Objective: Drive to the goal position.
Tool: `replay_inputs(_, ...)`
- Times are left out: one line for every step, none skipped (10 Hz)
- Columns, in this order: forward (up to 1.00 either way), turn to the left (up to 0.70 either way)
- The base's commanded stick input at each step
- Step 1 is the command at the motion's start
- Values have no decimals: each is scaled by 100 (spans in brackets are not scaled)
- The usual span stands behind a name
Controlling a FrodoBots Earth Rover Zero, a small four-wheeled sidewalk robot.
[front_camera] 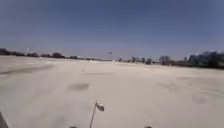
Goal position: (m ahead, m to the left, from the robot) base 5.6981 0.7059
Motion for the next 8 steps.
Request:
replay_inputs(70, 0)
replay_inputs(70, 0)
replay_inputs(70, 0)
replay_inputs(70, 0)
replay_inputs(70, 0)
replay_inputs(70, 0)
replay_inputs(70, 0)
replay_inputs(70, 0)
